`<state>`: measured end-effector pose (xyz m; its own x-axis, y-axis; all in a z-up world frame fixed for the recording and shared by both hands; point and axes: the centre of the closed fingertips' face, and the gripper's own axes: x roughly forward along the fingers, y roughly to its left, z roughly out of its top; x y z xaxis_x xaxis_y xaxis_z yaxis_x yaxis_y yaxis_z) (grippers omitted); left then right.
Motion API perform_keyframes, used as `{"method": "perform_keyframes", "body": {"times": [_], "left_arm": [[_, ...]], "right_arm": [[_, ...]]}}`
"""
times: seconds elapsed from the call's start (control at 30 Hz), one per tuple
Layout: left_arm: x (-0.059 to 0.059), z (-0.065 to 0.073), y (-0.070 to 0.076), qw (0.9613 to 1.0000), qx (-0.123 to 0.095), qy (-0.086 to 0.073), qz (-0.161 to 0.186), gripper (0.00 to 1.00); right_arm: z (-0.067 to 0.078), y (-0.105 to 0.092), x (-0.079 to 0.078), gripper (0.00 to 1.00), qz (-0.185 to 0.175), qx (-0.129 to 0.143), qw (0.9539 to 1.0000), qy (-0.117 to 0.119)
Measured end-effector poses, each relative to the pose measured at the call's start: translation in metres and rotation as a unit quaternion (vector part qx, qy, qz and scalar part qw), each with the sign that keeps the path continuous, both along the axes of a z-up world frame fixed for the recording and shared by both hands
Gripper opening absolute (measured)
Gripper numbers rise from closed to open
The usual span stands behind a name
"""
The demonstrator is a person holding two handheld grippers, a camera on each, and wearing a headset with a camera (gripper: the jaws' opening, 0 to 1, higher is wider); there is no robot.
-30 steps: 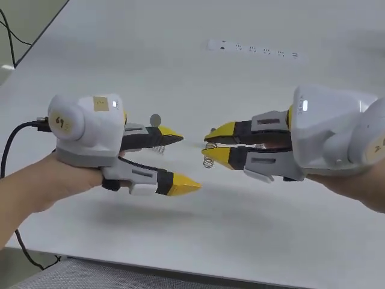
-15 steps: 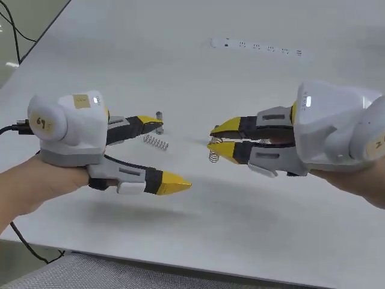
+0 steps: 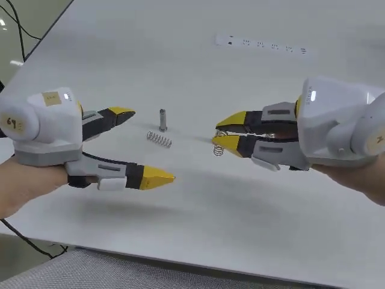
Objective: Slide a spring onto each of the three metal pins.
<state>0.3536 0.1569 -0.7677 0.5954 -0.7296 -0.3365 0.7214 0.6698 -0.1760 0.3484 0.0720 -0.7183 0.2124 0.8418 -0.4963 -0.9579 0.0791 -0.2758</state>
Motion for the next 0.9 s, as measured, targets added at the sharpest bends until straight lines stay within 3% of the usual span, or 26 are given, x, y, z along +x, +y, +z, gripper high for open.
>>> {"method": "perform_keyframes", "body": {"times": [0.47,0.9], "left_arm": [[-0.005,0.003,0.029,0.9991,-0.005,-0.002,0.042,0.97],[-0.010,0.010,0.038,0.9983,-0.016,-0.019,0.052,0.97]], "right_arm": [[-0.003,-0.004,0.006,0.11,-0.013,-0.001,0.9999,-0.003],[-0.013,-0.010,0.016,0.11,-0.033,-0.006,0.9994,0.001]]}}
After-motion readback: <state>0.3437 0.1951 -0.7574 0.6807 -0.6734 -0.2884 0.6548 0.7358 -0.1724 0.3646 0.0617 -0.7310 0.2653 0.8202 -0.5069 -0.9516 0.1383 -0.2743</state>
